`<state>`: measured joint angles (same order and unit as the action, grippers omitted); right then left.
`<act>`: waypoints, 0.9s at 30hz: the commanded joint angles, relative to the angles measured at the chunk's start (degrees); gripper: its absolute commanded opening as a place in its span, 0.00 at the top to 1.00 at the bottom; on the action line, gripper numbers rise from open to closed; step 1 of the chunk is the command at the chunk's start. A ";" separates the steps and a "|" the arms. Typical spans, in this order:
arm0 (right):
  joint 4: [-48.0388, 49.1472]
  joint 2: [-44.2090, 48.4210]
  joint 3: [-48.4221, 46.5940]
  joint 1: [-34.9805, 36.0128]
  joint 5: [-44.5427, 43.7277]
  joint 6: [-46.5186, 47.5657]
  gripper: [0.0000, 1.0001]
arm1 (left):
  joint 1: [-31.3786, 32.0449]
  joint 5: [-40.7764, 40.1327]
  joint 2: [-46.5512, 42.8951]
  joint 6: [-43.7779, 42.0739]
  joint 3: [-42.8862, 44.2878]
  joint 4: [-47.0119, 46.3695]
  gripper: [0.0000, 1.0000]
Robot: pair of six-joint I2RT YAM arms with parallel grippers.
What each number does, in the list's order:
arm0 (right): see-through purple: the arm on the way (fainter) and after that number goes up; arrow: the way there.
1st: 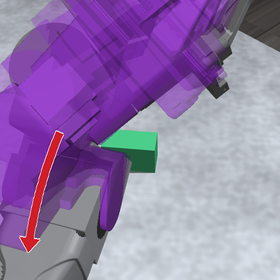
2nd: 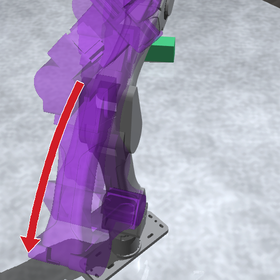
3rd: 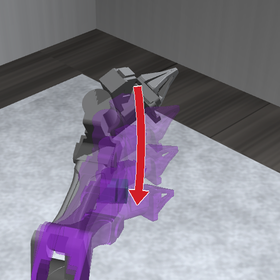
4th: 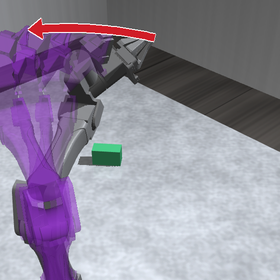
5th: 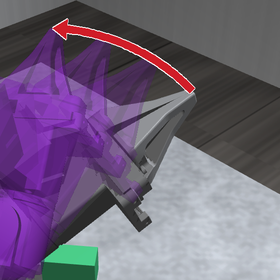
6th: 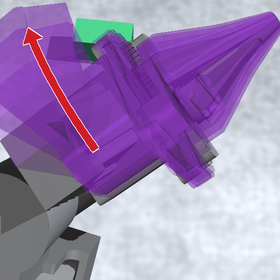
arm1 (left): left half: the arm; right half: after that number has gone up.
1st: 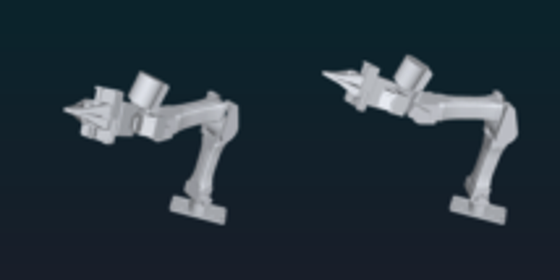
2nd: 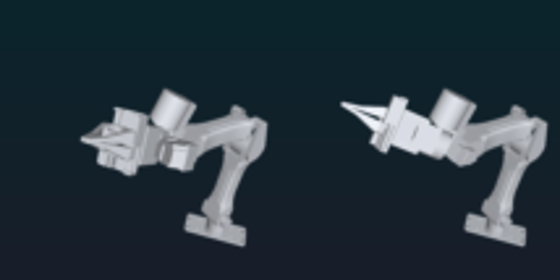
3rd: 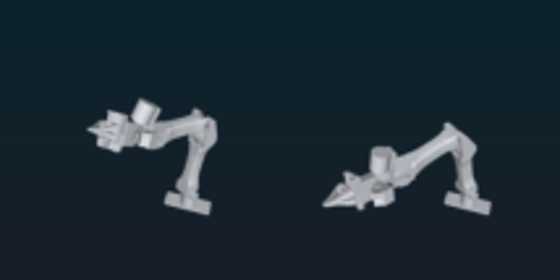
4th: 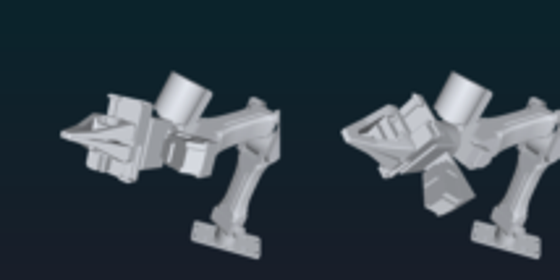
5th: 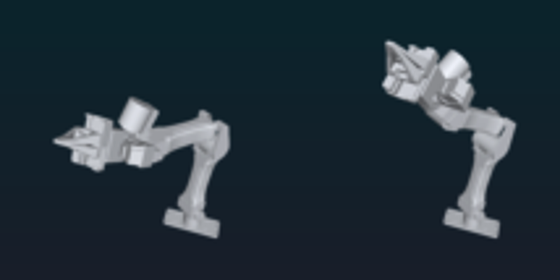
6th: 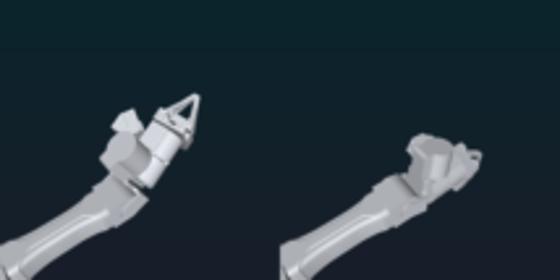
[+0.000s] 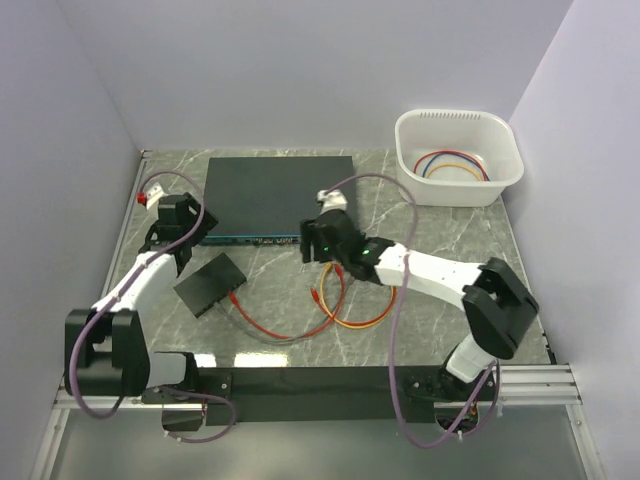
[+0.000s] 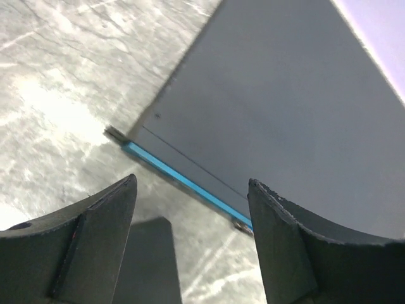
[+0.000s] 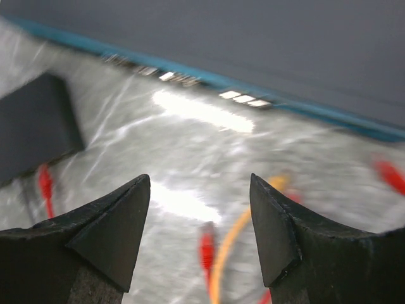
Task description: Insert the plug into the switch port
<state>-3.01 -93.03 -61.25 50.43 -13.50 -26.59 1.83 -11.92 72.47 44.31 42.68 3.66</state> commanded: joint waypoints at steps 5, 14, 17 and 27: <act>-2.97 7.08 3.60 -8.94 -1.18 -0.92 0.28 | -4.98 2.51 9.87 -4.41 7.06 -6.56 0.23; -5.87 -1.96 -5.97 -21.25 8.04 -2.42 0.27 | -5.78 14.46 25.43 -10.12 16.73 -10.96 0.24; -8.42 -9.06 -12.65 -23.19 9.89 -2.76 0.27 | -5.61 15.52 28.16 -9.69 17.09 -9.82 0.25; -9.39 -20.78 -20.57 -24.24 14.81 -4.96 0.27 | -3.85 20.36 26.06 -7.67 9.11 -10.43 0.26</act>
<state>-10.66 -111.68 -79.33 26.22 -0.82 -30.59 -4.29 2.24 100.73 35.51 55.55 -8.82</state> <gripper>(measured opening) 0.729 0.742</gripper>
